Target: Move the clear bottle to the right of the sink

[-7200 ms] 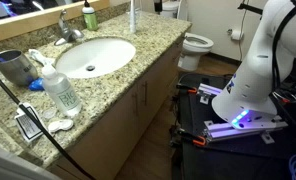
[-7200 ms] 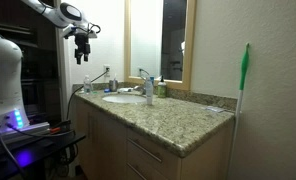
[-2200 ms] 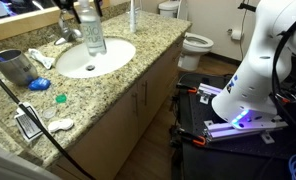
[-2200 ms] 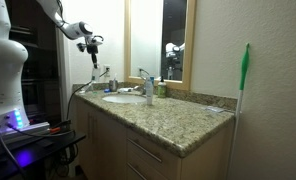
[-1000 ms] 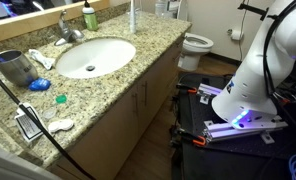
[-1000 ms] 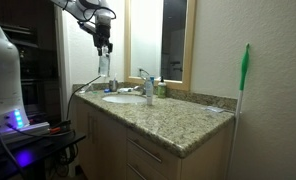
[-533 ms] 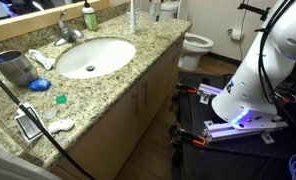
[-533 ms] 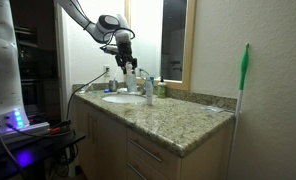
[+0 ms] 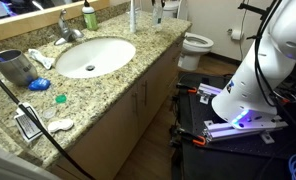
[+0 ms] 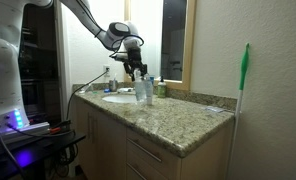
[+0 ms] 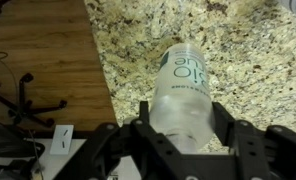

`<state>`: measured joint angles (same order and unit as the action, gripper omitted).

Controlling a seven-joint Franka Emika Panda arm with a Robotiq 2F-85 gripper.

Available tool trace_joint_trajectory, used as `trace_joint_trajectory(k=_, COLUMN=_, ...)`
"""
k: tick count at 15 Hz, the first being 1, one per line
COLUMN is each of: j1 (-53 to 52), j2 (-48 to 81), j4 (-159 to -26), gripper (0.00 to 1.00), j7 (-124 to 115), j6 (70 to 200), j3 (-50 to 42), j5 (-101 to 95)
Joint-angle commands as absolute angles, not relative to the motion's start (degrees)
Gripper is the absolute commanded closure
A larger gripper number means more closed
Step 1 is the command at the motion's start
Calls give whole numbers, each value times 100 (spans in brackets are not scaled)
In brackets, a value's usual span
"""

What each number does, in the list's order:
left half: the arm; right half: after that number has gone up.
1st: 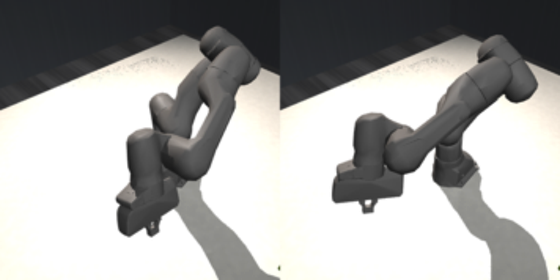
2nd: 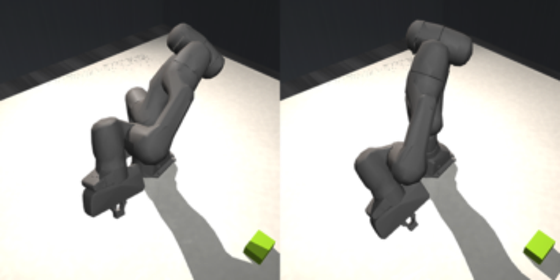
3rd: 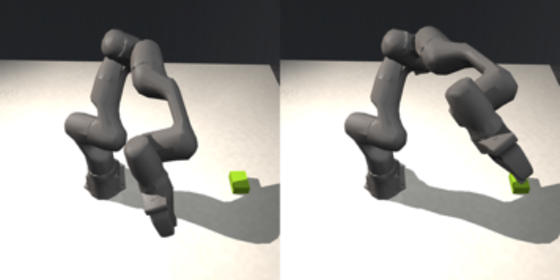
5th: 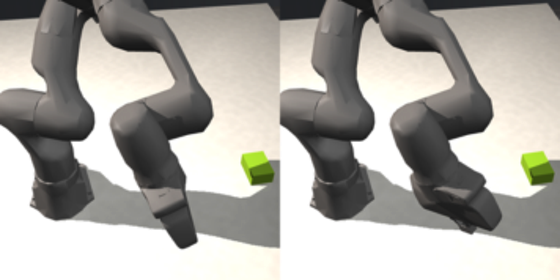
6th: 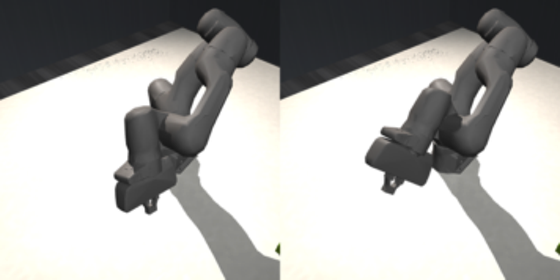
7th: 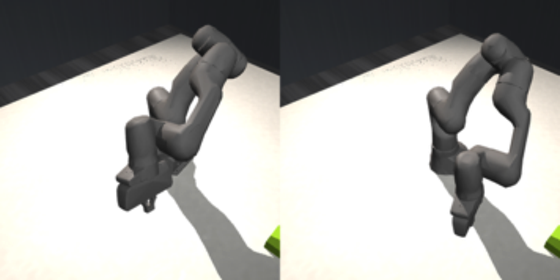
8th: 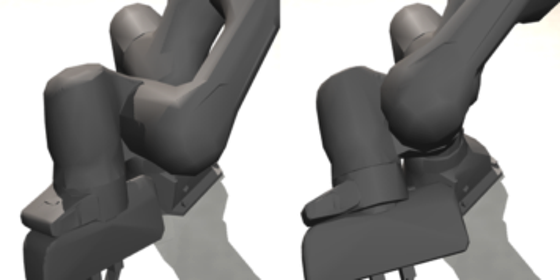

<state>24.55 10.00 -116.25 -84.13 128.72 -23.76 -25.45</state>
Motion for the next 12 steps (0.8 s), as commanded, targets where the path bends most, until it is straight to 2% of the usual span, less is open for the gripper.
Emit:
trace_joint_trajectory(k=1, j1=2451, j2=1580, j4=-11133, gripper=63, j7=-9062, j6=12865, j3=-2570, j5=-1943)
trace_joint_trajectory(k=7, j1=2639, j2=2037, j4=-10831, gripper=63, j7=-9254, j6=13414, j3=-2668, j5=-239)
trace_joint_trajectory(k=12, j1=2618, j2=2387, j4=-10388, gripper=63, j7=-9363, j6=12604, j3=-2663, j5=413)
